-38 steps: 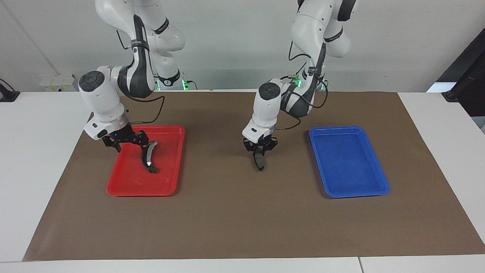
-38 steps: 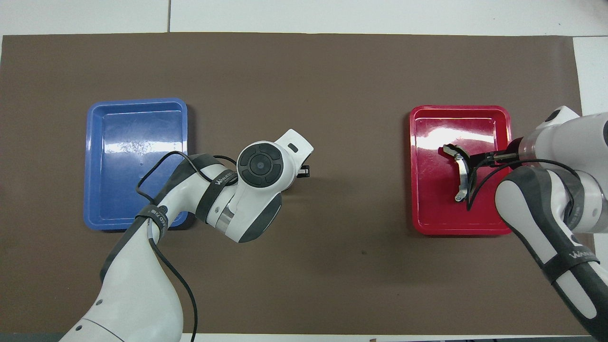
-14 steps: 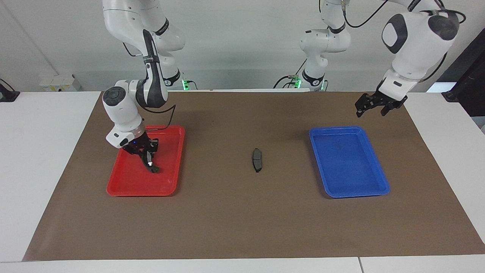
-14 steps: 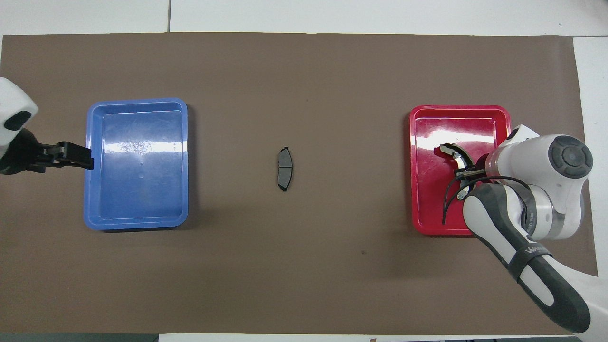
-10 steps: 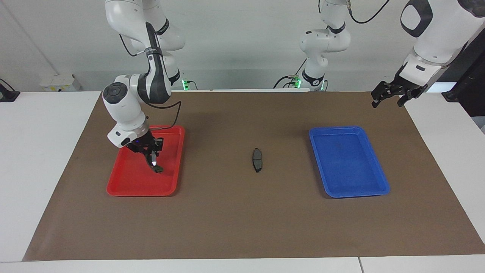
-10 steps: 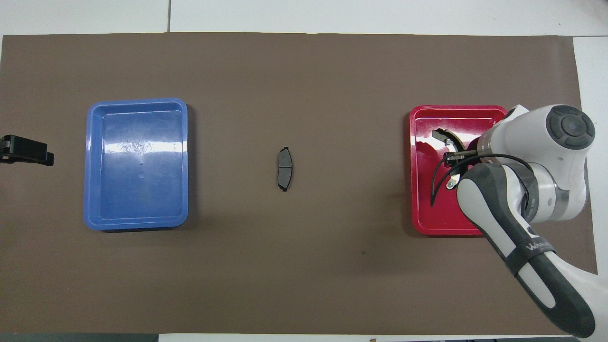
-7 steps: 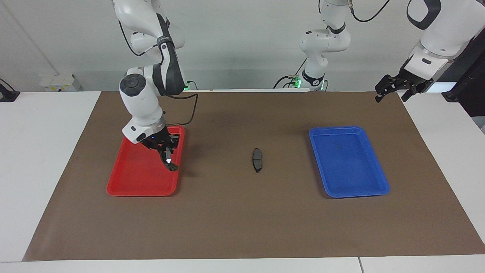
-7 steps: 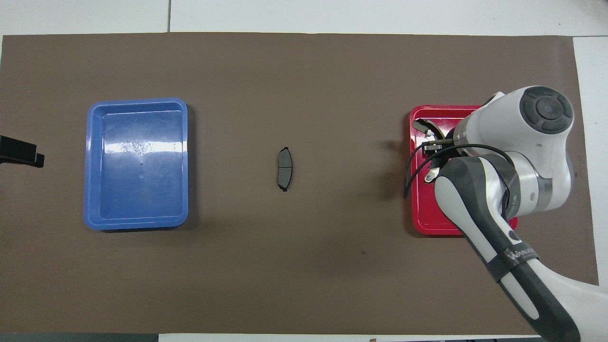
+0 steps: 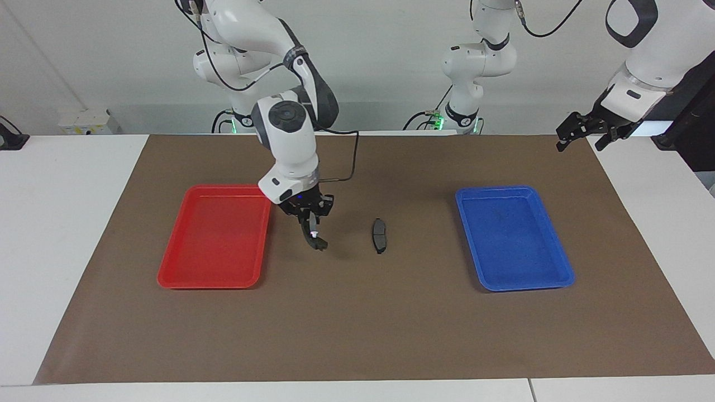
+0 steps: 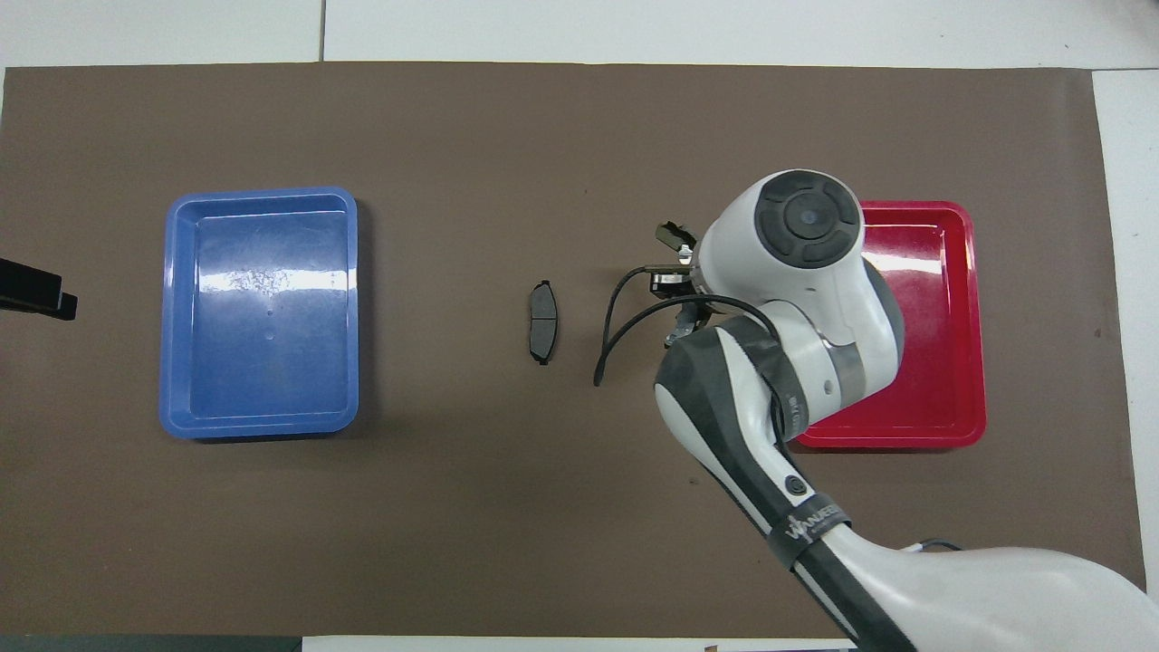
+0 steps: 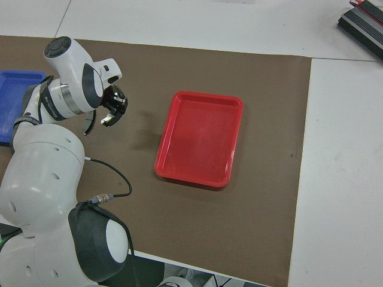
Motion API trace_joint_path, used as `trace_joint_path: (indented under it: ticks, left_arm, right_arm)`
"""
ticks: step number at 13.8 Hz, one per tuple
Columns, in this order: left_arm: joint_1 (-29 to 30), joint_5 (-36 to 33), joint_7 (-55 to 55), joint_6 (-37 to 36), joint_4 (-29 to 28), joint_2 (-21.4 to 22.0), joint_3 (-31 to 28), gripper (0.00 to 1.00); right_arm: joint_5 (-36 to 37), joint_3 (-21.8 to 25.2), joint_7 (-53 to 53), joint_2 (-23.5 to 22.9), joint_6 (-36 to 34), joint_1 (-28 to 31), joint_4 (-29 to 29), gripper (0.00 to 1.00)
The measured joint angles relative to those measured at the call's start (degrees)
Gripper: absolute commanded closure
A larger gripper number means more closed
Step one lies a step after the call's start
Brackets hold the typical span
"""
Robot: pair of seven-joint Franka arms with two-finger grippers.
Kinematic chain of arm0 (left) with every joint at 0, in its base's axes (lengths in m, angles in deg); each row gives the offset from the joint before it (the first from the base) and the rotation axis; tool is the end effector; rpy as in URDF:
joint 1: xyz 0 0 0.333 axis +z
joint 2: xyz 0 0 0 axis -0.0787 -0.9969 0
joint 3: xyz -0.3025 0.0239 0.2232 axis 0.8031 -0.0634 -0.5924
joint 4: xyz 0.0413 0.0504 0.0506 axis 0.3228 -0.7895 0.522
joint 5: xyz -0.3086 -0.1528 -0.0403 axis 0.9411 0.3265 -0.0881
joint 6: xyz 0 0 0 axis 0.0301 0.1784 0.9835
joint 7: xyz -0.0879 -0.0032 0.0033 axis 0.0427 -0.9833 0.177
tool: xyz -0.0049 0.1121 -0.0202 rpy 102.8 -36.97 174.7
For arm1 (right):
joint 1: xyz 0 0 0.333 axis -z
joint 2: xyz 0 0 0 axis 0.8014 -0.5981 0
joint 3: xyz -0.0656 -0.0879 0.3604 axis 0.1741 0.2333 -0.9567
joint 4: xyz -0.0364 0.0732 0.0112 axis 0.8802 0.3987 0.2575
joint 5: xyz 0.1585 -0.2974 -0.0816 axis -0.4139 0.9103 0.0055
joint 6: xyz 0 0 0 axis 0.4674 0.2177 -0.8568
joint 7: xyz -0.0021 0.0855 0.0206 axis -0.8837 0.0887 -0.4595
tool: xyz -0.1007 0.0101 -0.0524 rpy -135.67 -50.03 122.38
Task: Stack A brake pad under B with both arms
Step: 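Carry the silver pad with the right gripper above the dark pad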
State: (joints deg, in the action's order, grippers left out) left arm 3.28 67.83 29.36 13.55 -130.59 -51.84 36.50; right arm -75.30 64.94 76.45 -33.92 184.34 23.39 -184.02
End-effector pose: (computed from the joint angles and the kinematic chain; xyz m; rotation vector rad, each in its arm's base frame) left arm 0.4868 0.0228 0.6701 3.1245 -0.0952 -0.1188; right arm 0.5459 0.2845 0.4686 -3.1146 0.1507 -0.0404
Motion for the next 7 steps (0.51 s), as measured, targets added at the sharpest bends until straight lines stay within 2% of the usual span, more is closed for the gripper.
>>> trace_joint_path:
  ticks: [3, 7]
  left_arm:
    - [0.2, 0.0, 0.0, 0.3, 0.0, -0.3, 0.0, 0.0]
    - [0.2, 0.0, 0.1, 0.7, -0.2, -0.6, 0.1, 0.0]
  right_arm:
    - [-0.7, 0.0, 5.3, -6.4, -0.2, -4.2, 5.8, 1.0]
    - [-0.8, 0.0, 11.6, -10.3, 3.3, -7.4, 7.5, 1.0]
